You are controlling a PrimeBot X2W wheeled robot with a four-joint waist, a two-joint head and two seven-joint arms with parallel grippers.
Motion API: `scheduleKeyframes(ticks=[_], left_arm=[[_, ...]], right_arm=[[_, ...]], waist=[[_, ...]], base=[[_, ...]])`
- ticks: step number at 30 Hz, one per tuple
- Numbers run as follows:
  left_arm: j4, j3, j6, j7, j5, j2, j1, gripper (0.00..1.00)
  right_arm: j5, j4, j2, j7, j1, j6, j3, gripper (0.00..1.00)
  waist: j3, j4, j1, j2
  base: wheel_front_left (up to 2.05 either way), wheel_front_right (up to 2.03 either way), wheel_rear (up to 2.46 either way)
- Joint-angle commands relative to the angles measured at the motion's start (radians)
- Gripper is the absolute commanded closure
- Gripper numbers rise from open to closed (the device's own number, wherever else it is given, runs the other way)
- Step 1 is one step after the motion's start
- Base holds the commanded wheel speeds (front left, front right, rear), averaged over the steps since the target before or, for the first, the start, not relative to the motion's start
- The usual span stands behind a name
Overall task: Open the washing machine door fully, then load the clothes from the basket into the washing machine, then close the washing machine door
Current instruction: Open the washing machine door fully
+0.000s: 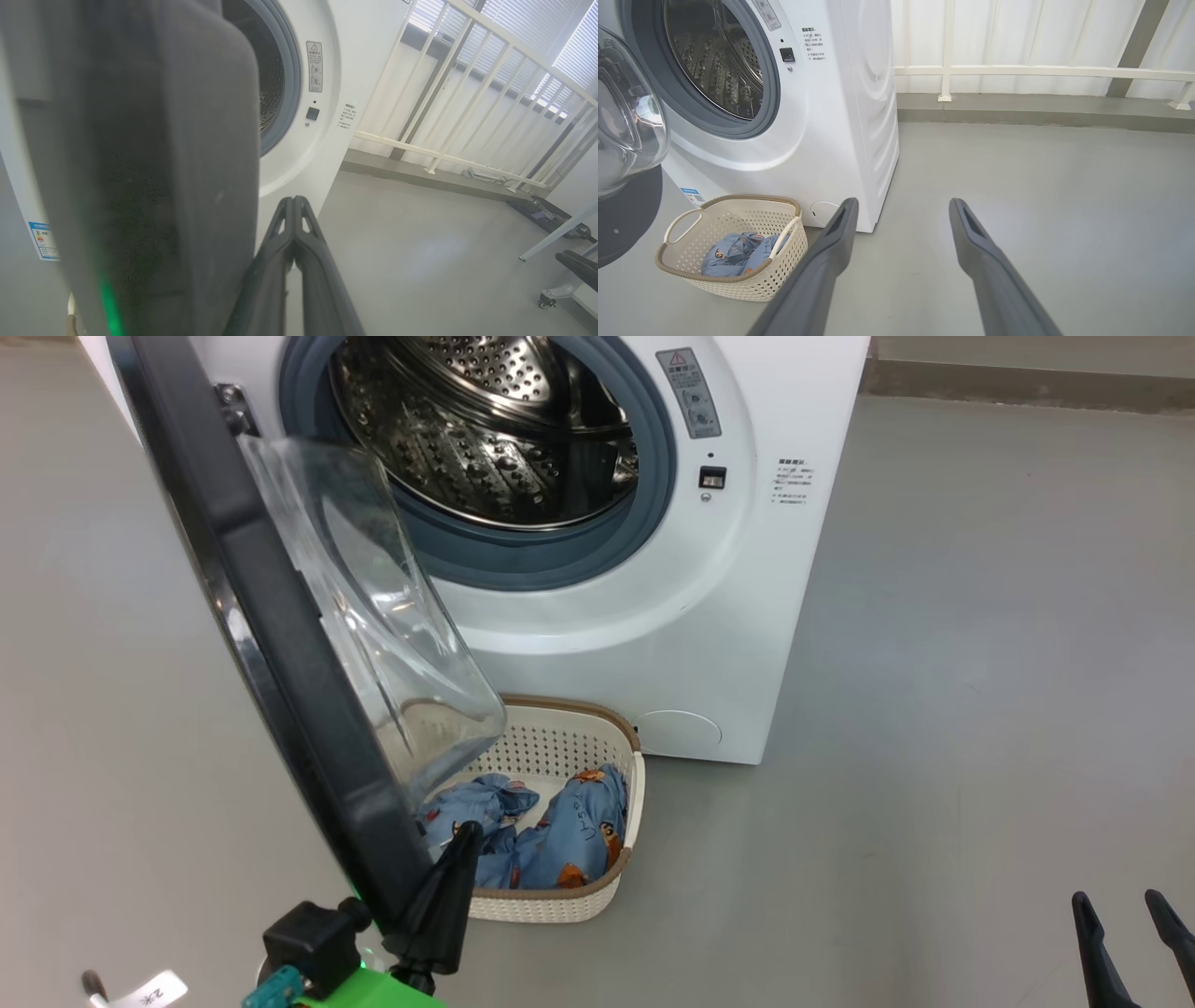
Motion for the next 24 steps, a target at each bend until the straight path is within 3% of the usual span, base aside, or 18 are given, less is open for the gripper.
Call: scheduleKeyframes(ticks=[1, 13, 24], left_arm=[[-0.032, 0.062, 0.029, -0.006, 0.005, 0.029, -0.018, 1.0], [-0.128, 0.115, 0.102, -0.006, 0.048, 0.029, 0.081, 1.0], [-0.155, 0.263, 0.125, -0.006, 0.036, 0.029, 0.134, 1.0]], right_arm=[[0.006, -0.026, -0.028, -0.012, -0.014, 0.003, 0.012, 0.0], [0.005, -0.028, -0.028, -0.012, -0.016, 0.003, 0.012, 0.0], [0.004, -0.024, -0.021, -0.012, -0.016, 0.003, 0.024, 0.0]], waist=[[0.001, 0.004, 0.0, 0.0], [0.007, 0.033, 0.0, 0.0], [0.005, 0.059, 0.0, 0.0]], base=[[0.0, 0.0, 0.0], [0.0, 0.0, 0.0], [0.0, 0.0, 0.0]])
